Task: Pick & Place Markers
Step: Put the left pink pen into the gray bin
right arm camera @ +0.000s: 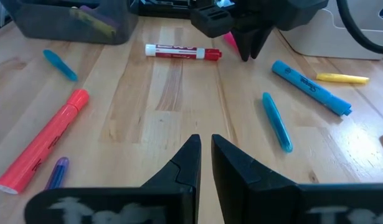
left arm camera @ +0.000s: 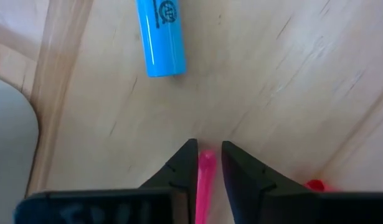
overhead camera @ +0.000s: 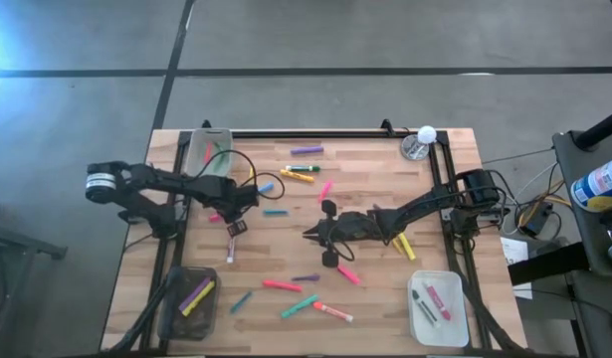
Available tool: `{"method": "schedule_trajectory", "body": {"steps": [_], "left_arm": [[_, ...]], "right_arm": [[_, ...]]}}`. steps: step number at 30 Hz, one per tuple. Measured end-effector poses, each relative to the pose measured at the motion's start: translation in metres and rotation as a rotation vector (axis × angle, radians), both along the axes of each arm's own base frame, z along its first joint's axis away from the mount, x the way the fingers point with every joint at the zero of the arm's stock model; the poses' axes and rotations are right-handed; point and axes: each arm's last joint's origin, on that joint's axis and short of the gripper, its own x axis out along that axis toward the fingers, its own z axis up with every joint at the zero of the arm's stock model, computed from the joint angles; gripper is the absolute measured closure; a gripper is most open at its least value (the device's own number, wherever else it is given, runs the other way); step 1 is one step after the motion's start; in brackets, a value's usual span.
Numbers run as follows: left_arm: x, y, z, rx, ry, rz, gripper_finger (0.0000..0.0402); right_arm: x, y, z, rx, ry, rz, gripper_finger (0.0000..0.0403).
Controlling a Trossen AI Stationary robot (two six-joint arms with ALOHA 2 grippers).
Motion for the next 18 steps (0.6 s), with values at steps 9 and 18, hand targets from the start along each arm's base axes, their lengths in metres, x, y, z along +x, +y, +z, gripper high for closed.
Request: {"method": "schedule_trajectory", "body": {"steps": [9, 18], "left_arm": [[0.000, 0.002, -0.001, 0.008, 0.009, 0.008, 0.0377], [0.010, 0.009, 0.020, 0.137, 0.025, 0.011, 0.0388]], "right_arm": [[0.000, 0.000, 0.000, 0.002, 0.000, -0.001, 0.0371], [0.000, 0.000, 0.000, 0.002, 0.000, -0.001, 0.0371]]}}
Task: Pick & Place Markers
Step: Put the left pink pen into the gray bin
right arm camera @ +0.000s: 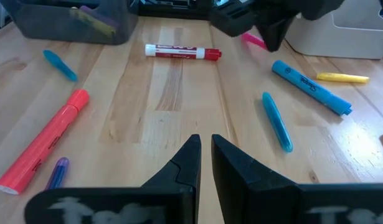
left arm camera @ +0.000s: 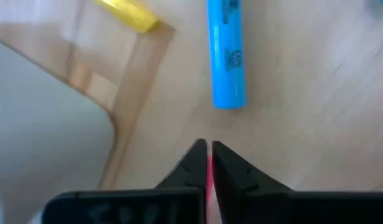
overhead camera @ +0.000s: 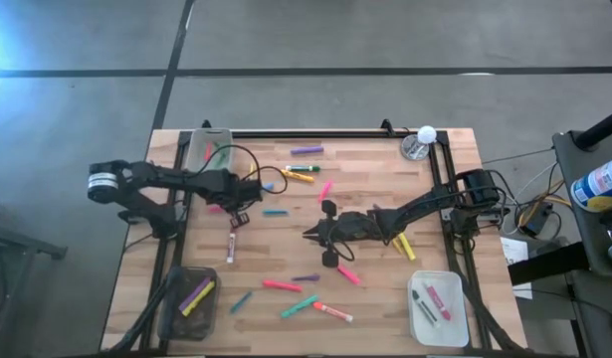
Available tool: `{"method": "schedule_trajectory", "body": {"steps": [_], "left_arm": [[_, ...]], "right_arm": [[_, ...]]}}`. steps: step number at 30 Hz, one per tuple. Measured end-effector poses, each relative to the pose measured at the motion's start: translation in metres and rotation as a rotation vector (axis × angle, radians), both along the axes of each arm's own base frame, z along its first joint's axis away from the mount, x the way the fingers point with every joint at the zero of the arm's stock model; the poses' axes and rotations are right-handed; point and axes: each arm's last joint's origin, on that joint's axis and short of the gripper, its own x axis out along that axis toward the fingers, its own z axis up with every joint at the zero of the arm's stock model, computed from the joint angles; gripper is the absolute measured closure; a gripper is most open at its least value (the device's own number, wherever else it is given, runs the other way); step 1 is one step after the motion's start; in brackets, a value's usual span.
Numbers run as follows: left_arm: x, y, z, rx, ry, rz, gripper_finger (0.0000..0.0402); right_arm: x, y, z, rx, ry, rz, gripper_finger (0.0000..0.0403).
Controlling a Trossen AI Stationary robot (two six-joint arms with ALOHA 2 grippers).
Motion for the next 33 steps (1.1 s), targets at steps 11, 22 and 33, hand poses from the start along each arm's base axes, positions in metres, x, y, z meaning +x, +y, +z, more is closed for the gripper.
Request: {"method": "schedule_trajectory", "body": {"steps": [11, 22, 33], "left_arm": [[0.009, 0.002, 0.022, 0.000, -0.019, 0.016, 0.0401], [-0.012, -0.002, 0.002, -0.049, 0.138, -0.004, 0.0335], [-0.011, -0.005, -0.004, -0.143, 0.156, -0.148, 0.0310]], "right_arm": [[0.000, 0.000, -0.001, -0.001, 0.007, 0.000, 0.0371], [0.000, 0.000, -0.001, 0.001, 0.008, 0.004, 0.0371], [0.000, 0.000, -0.001, 0.001, 0.008, 0.004, 0.0371]]}}
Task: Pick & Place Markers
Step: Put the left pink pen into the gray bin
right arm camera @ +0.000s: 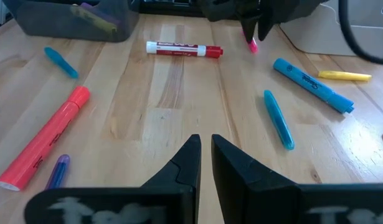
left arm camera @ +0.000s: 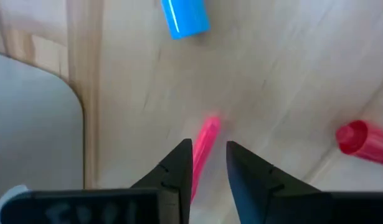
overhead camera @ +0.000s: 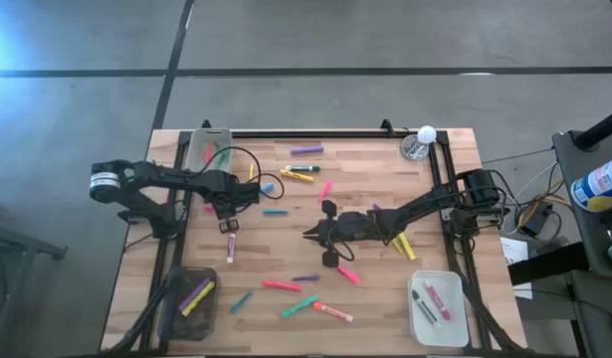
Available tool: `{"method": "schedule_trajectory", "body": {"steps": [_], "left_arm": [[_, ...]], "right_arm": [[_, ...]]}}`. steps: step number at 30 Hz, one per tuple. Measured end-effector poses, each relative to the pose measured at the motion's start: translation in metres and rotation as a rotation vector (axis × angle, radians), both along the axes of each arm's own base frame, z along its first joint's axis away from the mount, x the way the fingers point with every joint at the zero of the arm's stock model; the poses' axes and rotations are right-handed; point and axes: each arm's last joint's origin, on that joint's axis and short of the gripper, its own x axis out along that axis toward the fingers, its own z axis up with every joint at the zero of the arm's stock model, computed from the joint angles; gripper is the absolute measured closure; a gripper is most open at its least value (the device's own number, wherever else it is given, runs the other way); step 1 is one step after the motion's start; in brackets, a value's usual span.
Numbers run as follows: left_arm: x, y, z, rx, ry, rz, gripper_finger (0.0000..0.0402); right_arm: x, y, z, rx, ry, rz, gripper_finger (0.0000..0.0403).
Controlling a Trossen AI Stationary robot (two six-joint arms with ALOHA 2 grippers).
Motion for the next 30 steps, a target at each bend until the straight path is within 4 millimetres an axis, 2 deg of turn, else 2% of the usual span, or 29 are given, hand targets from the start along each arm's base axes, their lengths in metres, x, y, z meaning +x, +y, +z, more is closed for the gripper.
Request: {"method": "schedule_trajectory", "body": {"steps": [12, 18, 22, 25, 30], "left_arm": [[0.009, 0.004, -0.019, 0.008, 0.073, -0.098, 0.0311], [0.008, 0.005, -0.024, -0.008, 0.093, -0.099, 0.0355], [0.007, 0.005, -0.018, 0.011, 0.082, -0.099, 0.0389], [0.004, 0.004, -0.010, 0.004, 0.094, -0.097, 0.0386], [0.008, 0.005, 0.019, 0.025, 0.048, -0.081, 0.0384]], "right_arm": [[0.000, 0.000, 0.000, 0.000, 0.000, 0.000, 0.0371], [0.000, 0.000, 0.000, 0.000, 0.000, 0.000, 0.0371], [0.000, 0.000, 0.000, 0.000, 0.000, 0.000, 0.0371], [0.000, 0.000, 0.000, 0.000, 0.000, 0.000, 0.0371], [0.000, 0.000, 0.000, 0.000, 0.000, 0.000, 0.0371]]}}
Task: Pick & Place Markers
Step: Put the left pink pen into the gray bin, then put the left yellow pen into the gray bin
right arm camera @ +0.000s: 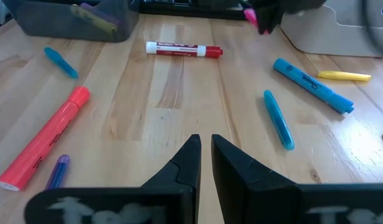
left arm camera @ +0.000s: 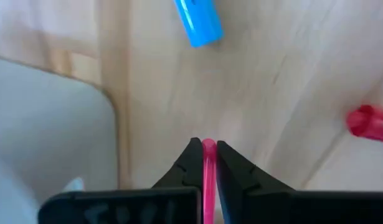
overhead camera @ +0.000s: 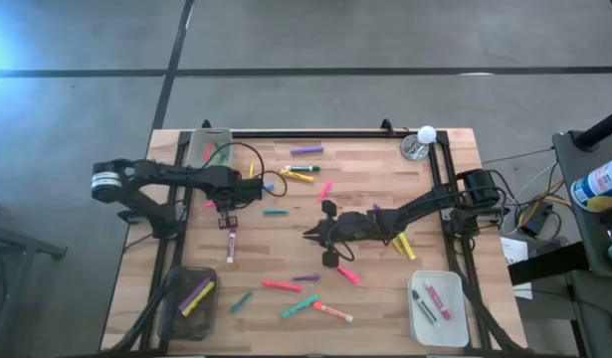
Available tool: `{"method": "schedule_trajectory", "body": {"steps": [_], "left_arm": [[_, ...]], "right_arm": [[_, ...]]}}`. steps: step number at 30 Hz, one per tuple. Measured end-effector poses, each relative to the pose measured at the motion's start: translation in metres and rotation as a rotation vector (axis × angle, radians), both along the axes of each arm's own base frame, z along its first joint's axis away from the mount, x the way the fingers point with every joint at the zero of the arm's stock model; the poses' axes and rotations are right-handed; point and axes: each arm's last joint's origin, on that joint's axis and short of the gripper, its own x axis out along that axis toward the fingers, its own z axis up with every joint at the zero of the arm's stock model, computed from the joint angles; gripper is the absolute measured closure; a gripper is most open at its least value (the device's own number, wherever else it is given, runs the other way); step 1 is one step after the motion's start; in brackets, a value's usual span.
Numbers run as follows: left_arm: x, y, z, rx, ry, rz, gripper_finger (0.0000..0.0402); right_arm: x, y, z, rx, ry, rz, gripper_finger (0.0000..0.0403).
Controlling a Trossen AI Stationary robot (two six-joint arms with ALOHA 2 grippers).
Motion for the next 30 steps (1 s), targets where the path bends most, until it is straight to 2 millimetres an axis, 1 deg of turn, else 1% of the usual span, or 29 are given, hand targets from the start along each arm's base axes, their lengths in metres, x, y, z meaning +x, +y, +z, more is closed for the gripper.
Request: {"method": "schedule_trajectory", "body": {"steps": [4, 9, 12, 15, 17, 20, 21, 23, 25, 27, 30], "left_arm": [[0.008, 0.003, 0.031, 0.067, -0.141, 0.027, 0.0387], [0.013, 0.016, 0.073, 0.263, -0.317, 0.129, 0.0386], [0.013, 0.030, 0.093, 0.363, -0.403, 0.236, 0.0392], [0.009, 0.053, 0.107, 0.483, -0.464, 0.371, 0.0401], [0.003, 0.073, 0.109, 0.550, -0.488, 0.472, 0.0401], [-0.008, 0.102, 0.105, 0.575, -0.513, 0.598, 0.0401], [-0.013, 0.110, 0.102, 0.572, -0.506, 0.627, 0.0401], [-0.018, 0.120, 0.097, 0.550, -0.481, 0.632, 0.0401], [-0.020, 0.124, 0.091, 0.511, -0.456, 0.601, 0.0401], [-0.018, 0.123, 0.086, 0.457, -0.462, 0.569, 0.0401], [-0.010, 0.114, 0.078, 0.374, -0.494, 0.518, 0.0401]], "right_arm": [[0.000, 0.000, 0.000, 0.000, 0.000, 0.000, 0.0371], [0.000, 0.000, 0.000, 0.000, 0.000, 0.000, 0.0371], [0.000, 0.000, 0.000, 0.000, 0.000, 0.000, 0.0371], [0.000, 0.000, 0.000, 0.000, 0.001, 0.000, 0.0371], [0.000, 0.000, 0.000, 0.000, 0.001, 0.000, 0.0371], [0.000, 0.000, -0.001, -0.001, 0.007, 0.000, 0.0371], [0.000, 0.000, -0.001, -0.001, 0.008, 0.000, 0.0371], [0.000, 0.000, -0.001, -0.005, 0.007, 0.002, 0.0371], [0.000, 0.000, -0.001, -0.013, 0.008, 0.005, 0.0371], [0.000, 0.000, -0.001, -0.021, 0.007, 0.008, 0.0371], [0.000, 0.000, -0.001, -0.021, 0.007, 0.008, 0.0371]]}}
